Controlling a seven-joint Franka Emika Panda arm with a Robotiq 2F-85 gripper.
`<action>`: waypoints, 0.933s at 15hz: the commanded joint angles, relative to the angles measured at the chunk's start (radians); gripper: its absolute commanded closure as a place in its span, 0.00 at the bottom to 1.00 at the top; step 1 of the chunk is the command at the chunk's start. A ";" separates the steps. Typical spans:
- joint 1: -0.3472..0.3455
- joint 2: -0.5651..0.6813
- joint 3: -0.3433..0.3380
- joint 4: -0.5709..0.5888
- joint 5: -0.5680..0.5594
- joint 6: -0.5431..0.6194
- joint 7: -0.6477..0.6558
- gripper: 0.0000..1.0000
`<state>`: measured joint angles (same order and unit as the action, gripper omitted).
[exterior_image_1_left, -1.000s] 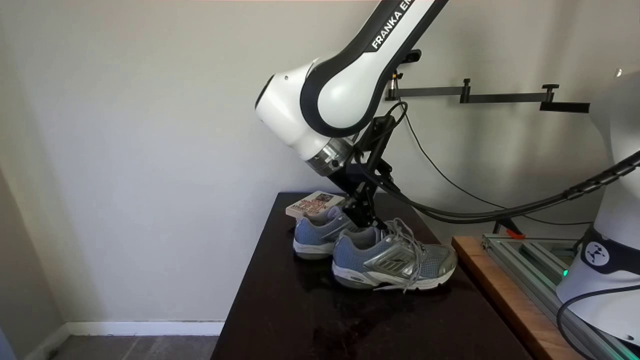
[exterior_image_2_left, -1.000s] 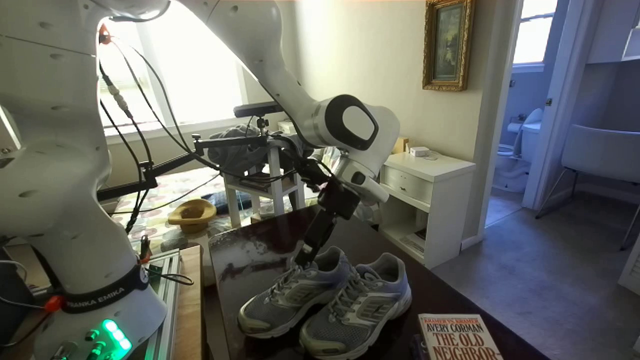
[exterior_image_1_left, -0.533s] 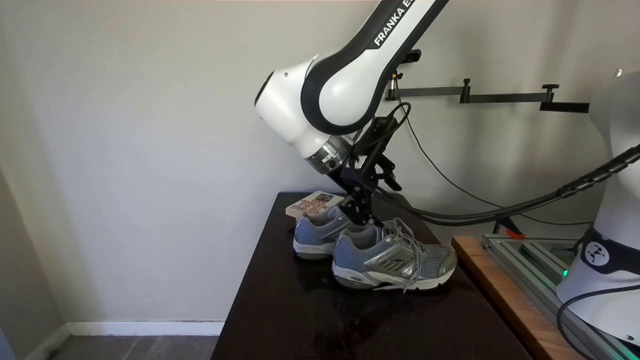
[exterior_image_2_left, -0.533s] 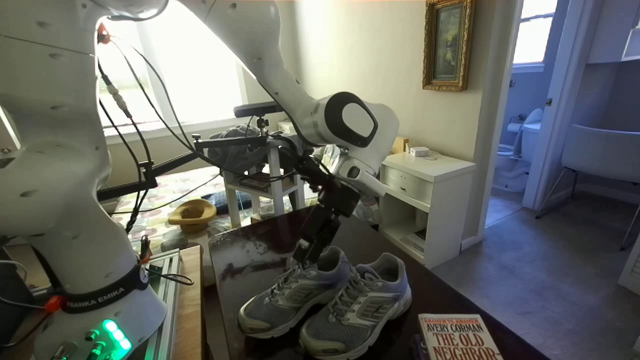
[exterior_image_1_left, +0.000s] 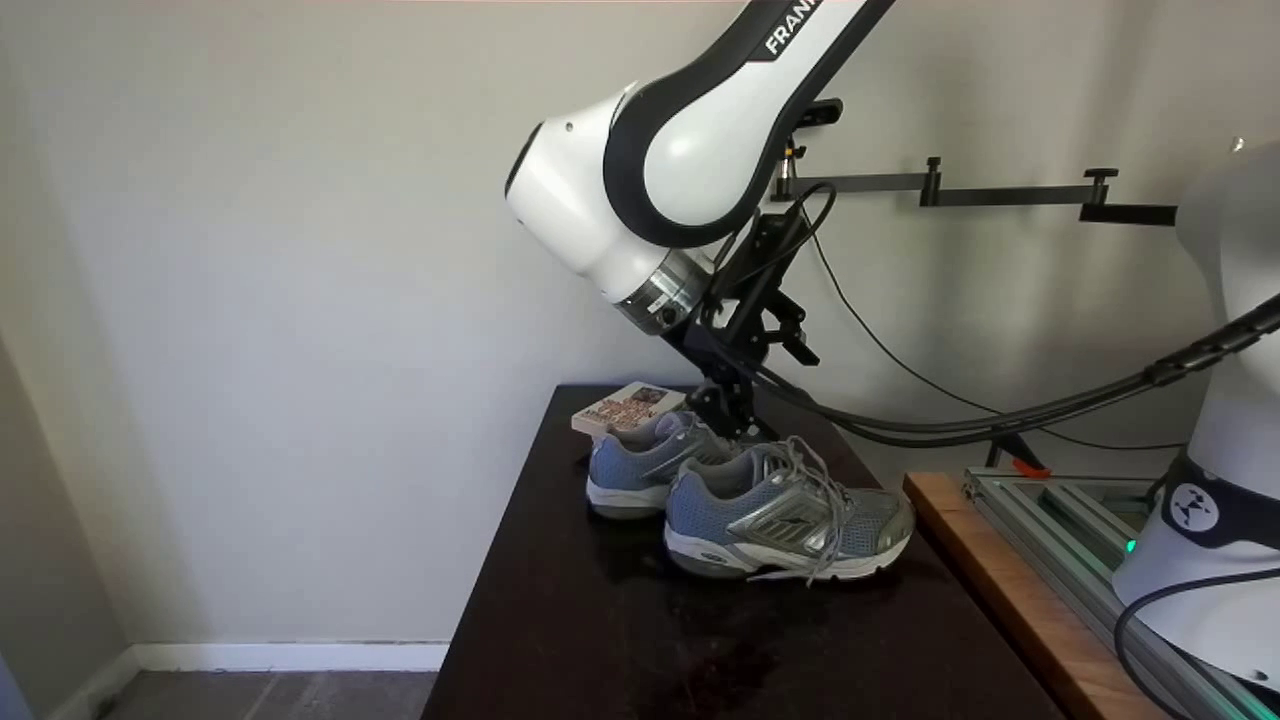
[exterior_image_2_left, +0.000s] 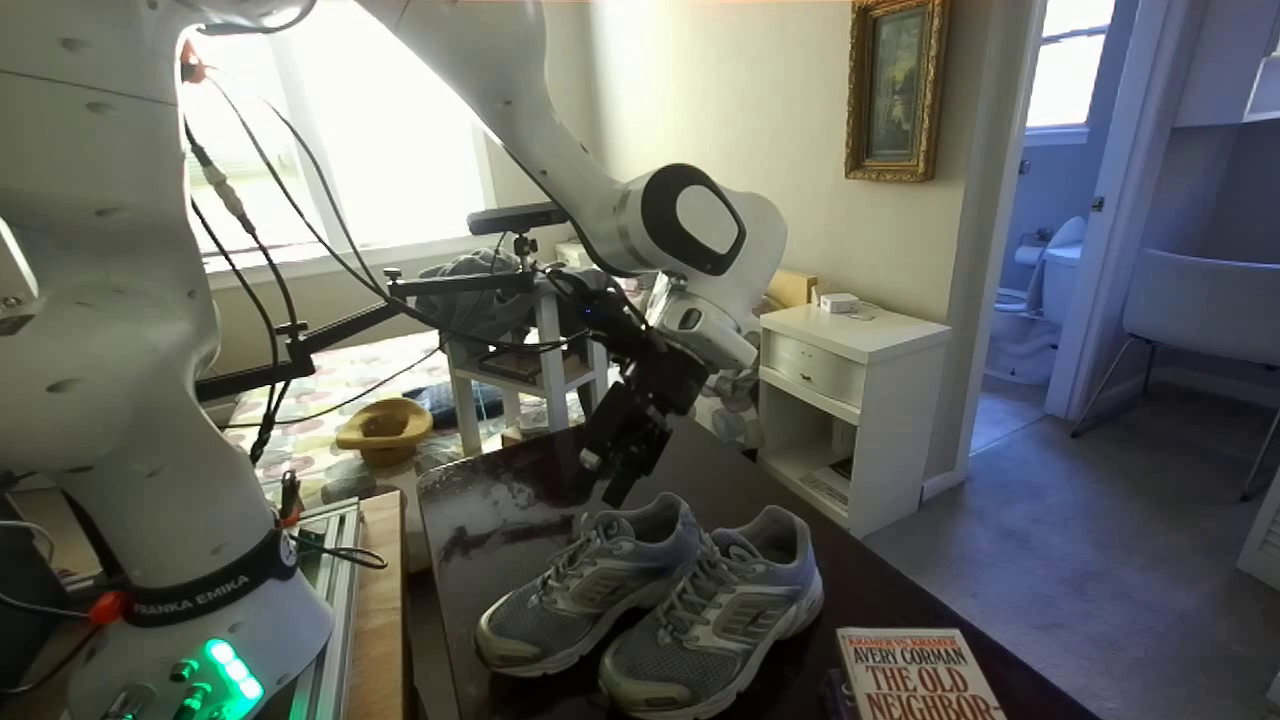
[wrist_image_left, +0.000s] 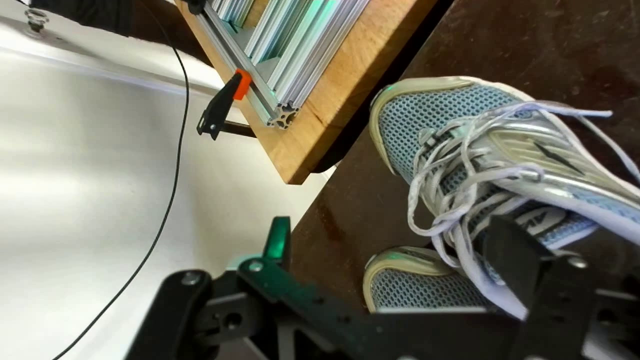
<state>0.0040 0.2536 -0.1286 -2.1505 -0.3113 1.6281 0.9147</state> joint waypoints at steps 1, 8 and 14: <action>-0.001 -0.049 0.003 -0.043 -0.023 -0.012 0.026 0.00; -0.021 -0.038 -0.003 -0.081 -0.024 0.065 0.014 0.00; -0.018 -0.044 -0.007 -0.113 -0.054 0.180 0.023 0.00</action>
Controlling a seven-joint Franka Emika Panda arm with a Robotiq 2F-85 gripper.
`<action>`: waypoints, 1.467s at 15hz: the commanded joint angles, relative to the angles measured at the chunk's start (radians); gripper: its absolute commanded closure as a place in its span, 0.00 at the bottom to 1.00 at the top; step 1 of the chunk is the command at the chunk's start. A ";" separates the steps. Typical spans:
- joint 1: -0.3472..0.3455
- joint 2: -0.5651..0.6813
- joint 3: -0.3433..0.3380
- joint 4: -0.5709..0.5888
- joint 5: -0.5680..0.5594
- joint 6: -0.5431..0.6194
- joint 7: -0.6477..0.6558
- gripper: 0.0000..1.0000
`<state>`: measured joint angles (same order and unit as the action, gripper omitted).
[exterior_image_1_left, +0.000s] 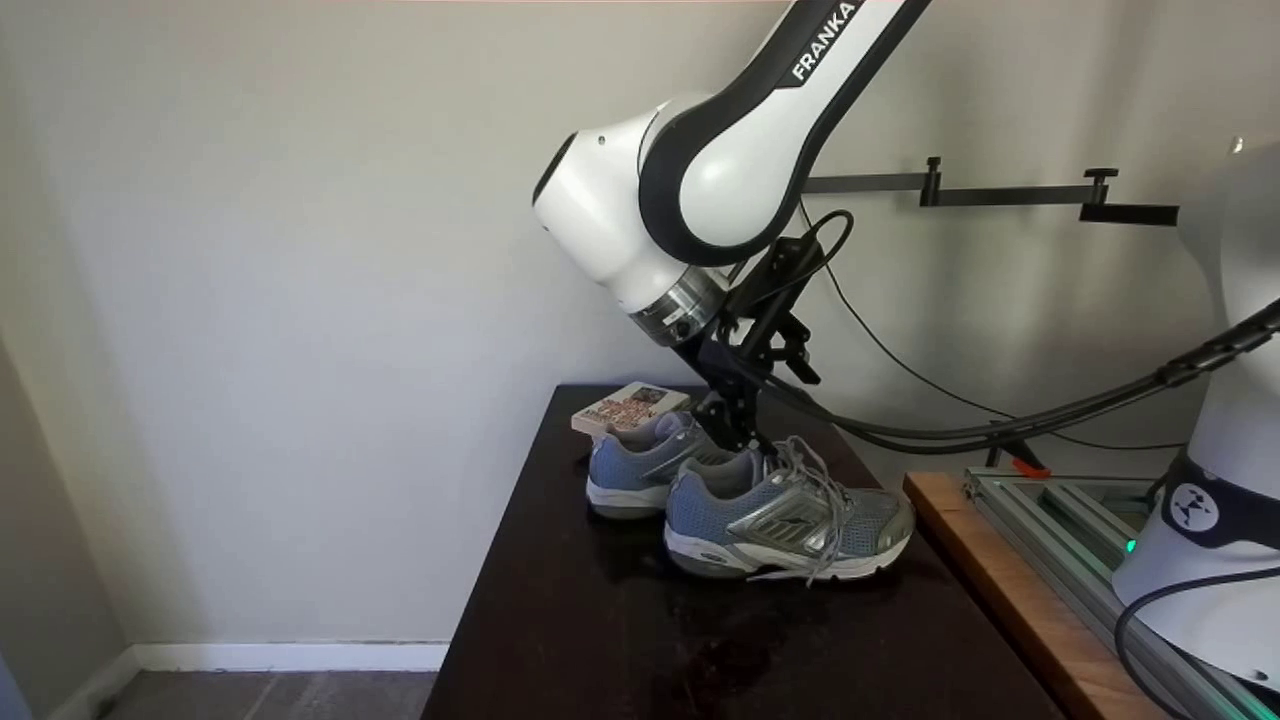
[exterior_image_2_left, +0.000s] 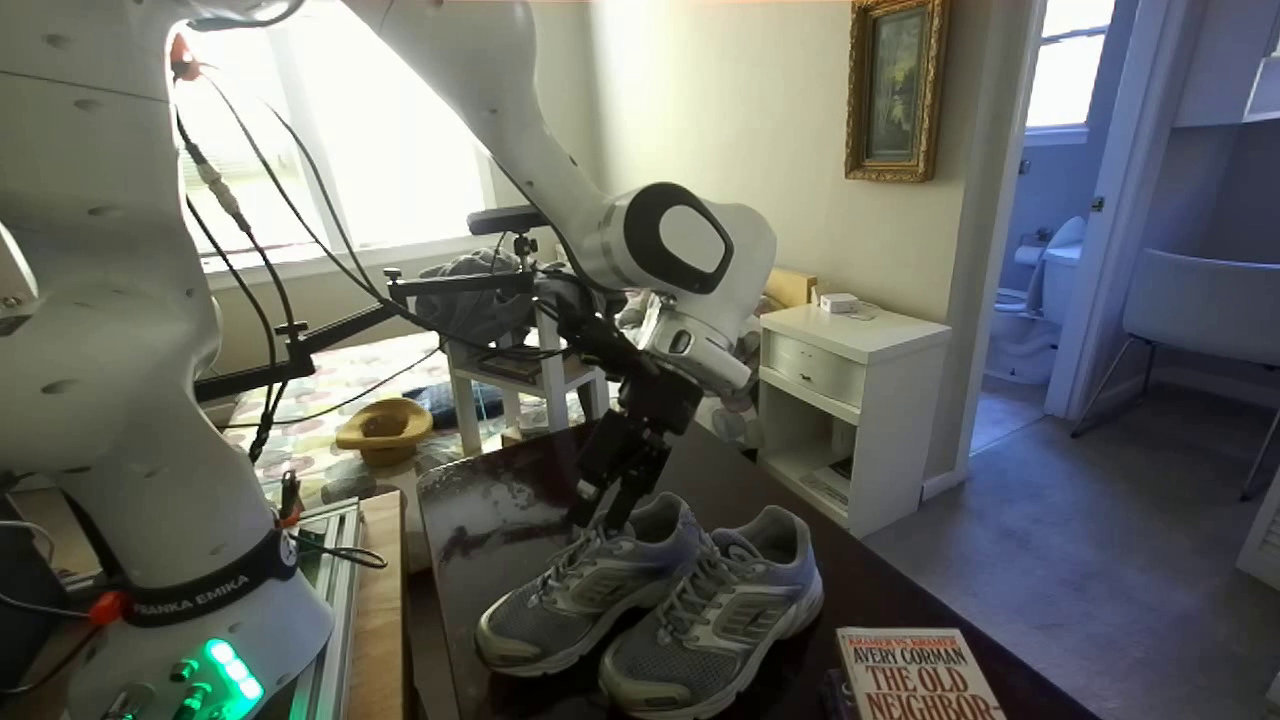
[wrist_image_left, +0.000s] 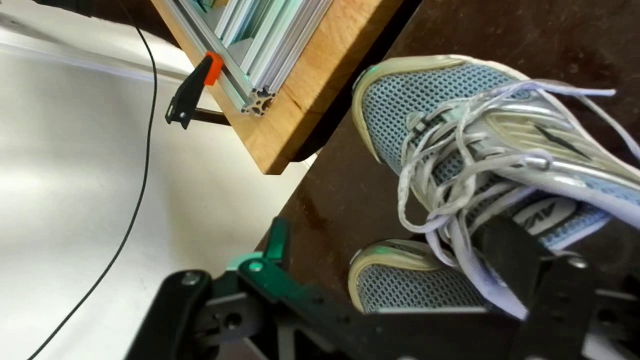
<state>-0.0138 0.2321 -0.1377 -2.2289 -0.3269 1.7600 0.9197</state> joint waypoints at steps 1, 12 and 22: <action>-0.001 -0.023 0.003 -0.036 -0.037 0.043 0.012 0.00; 0.004 -0.015 0.012 -0.038 -0.035 -0.088 -0.041 0.00; 0.000 -0.026 0.010 -0.048 -0.044 -0.027 -0.018 0.00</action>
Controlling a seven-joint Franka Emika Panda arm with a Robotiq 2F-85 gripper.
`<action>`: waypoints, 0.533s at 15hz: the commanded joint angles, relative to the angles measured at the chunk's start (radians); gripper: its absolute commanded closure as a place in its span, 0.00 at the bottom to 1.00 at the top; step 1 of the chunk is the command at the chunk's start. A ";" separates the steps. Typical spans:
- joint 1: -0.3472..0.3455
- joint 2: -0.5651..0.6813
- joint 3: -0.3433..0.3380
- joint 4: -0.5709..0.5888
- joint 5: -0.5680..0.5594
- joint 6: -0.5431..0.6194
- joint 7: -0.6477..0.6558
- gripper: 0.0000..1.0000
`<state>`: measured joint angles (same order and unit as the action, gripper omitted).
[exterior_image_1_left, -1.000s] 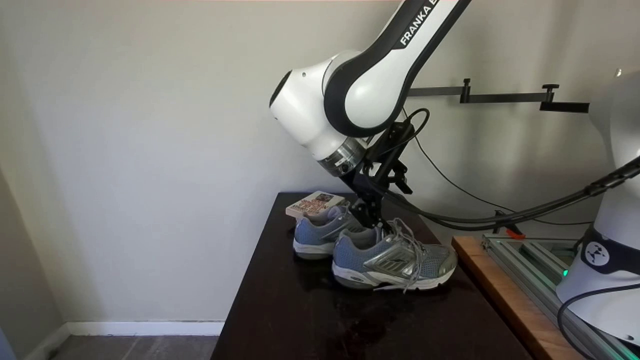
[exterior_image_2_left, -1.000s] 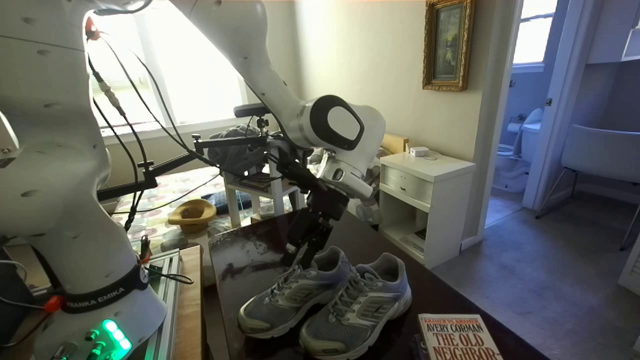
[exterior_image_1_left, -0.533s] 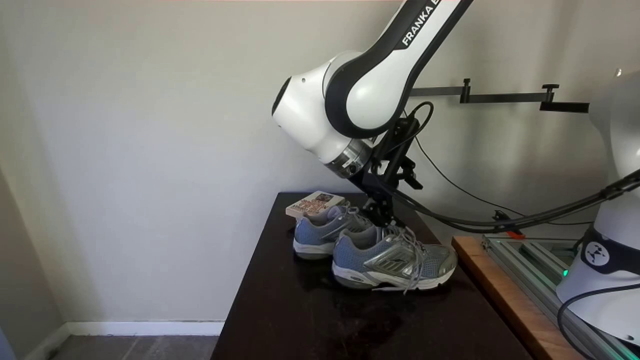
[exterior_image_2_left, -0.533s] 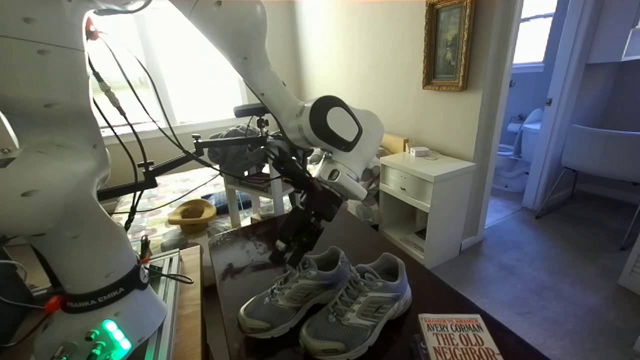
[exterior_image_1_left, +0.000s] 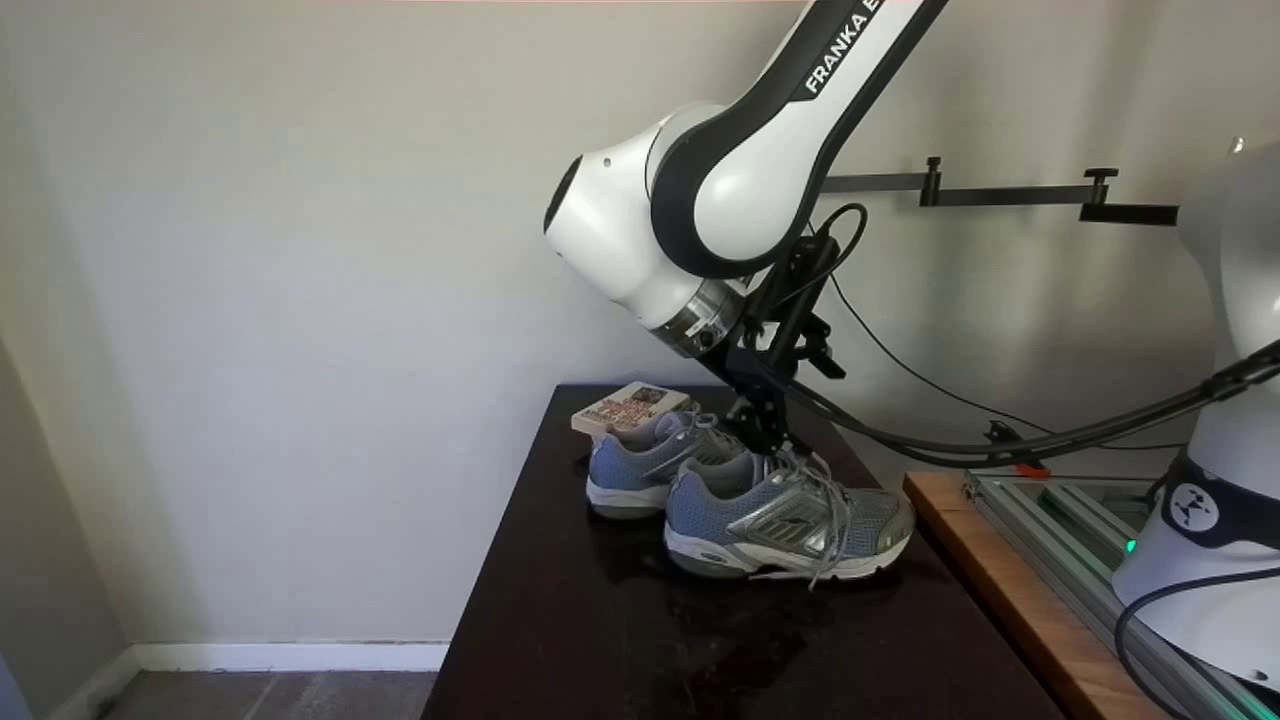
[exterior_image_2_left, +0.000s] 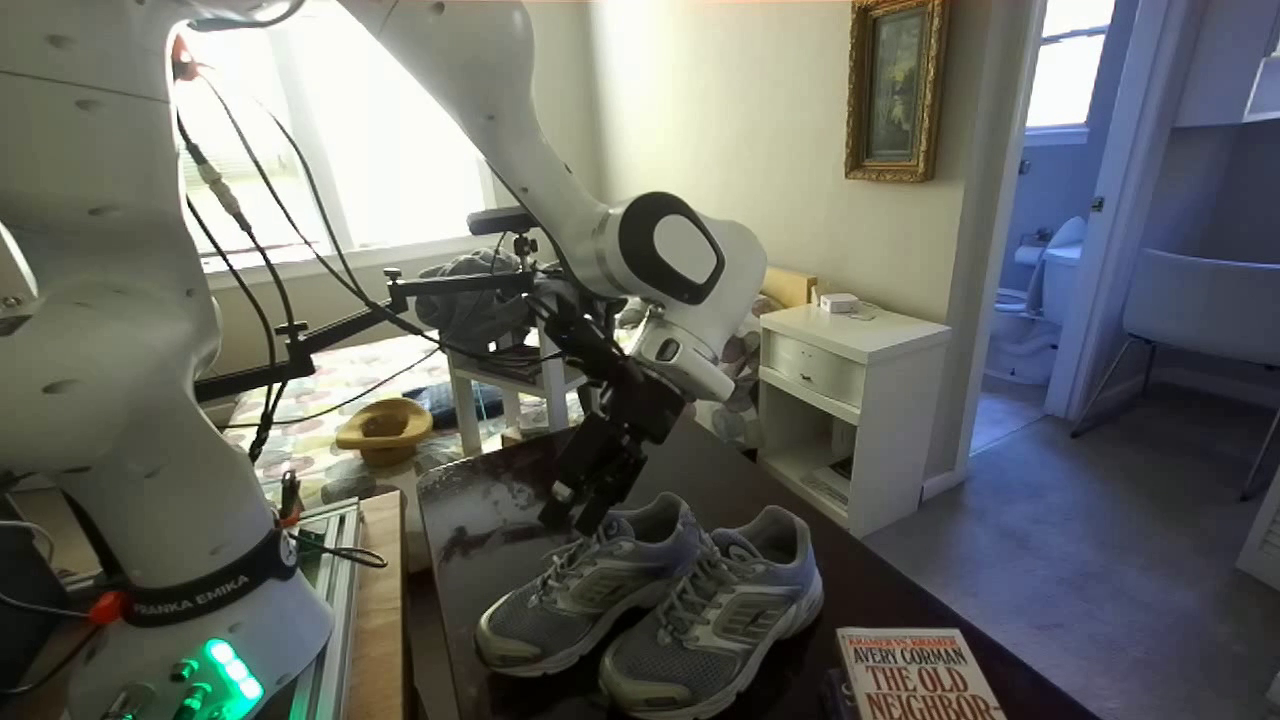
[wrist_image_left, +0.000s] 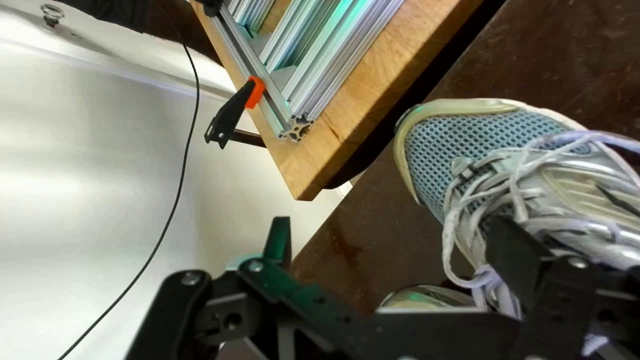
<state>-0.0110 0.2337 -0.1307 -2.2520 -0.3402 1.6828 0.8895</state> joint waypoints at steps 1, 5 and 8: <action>-0.003 -0.028 0.002 -0.027 -0.034 0.066 0.016 0.00; -0.003 -0.025 -0.003 -0.034 -0.047 0.109 0.017 0.00; -0.002 -0.025 -0.003 -0.039 -0.062 0.106 0.013 0.00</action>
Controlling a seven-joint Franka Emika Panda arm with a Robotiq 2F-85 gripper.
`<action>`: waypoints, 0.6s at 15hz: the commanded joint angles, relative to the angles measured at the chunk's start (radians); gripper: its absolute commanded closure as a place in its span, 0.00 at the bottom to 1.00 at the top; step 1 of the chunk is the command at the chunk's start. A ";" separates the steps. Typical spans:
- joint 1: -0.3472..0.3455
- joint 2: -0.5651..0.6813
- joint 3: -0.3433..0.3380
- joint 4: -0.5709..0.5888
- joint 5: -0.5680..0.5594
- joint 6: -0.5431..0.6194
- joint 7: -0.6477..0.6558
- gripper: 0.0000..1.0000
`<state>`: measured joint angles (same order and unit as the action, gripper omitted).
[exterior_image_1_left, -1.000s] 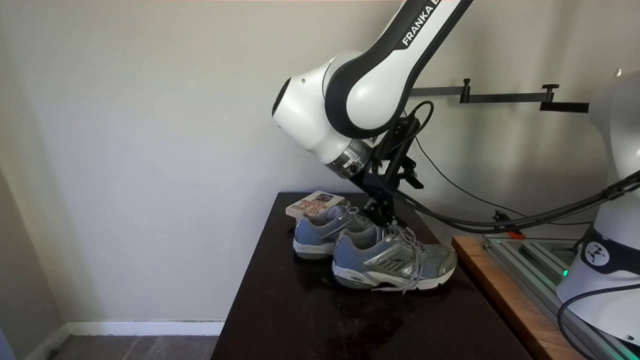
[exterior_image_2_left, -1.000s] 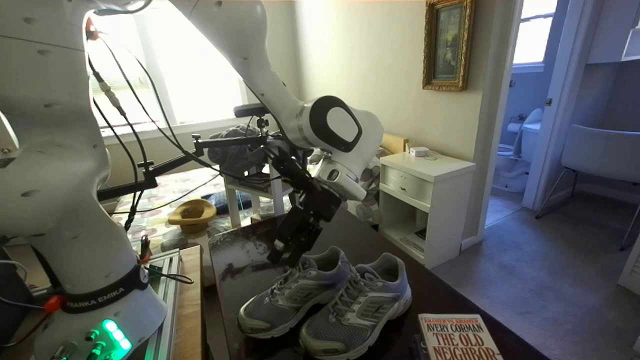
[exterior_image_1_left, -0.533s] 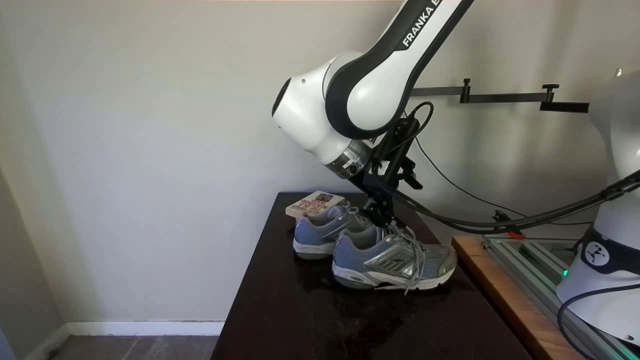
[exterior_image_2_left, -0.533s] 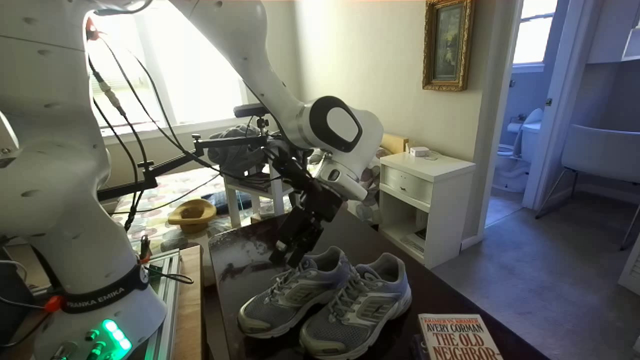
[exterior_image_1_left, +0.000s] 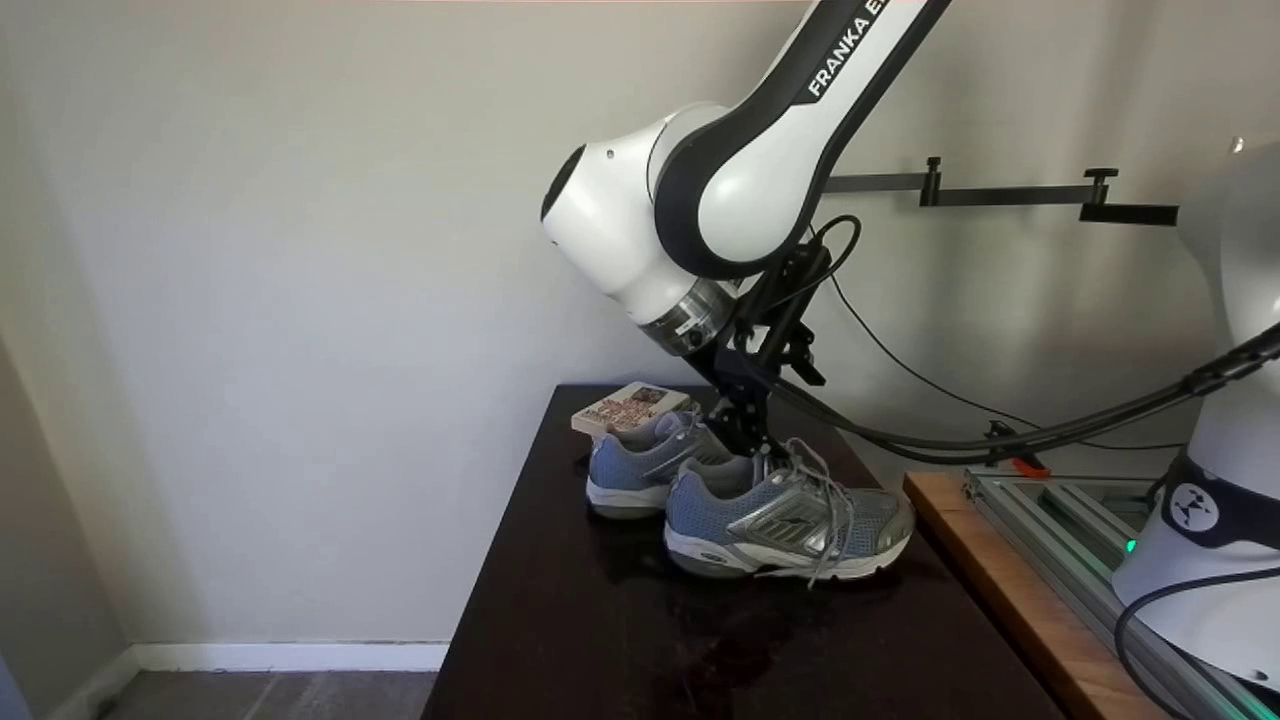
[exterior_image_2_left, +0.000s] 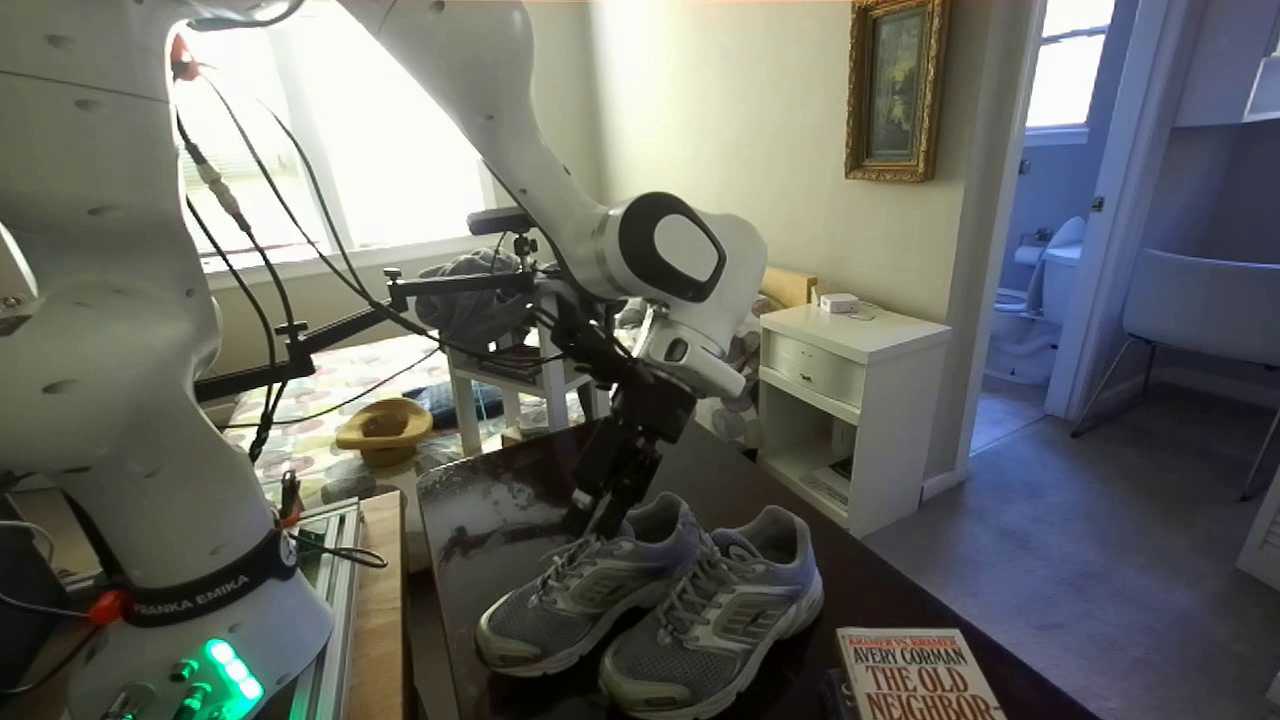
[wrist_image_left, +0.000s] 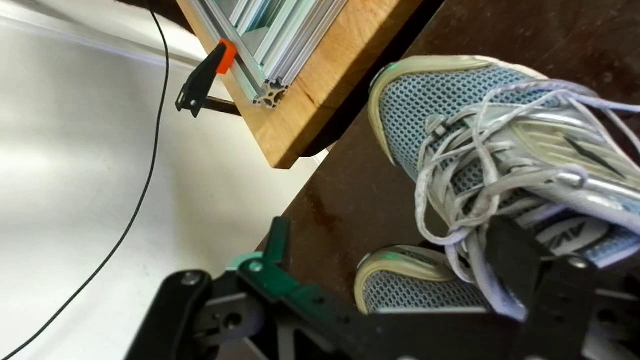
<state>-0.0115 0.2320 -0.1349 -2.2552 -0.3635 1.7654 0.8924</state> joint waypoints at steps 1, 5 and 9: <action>-0.001 -0.022 0.001 -0.036 -0.040 0.018 0.007 0.00; 0.001 -0.013 0.004 -0.042 -0.049 -0.003 -0.002 0.00; 0.000 -0.011 0.005 -0.045 -0.043 0.014 0.005 0.00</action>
<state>-0.0107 0.2327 -0.1337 -2.2789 -0.3820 1.7649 0.8918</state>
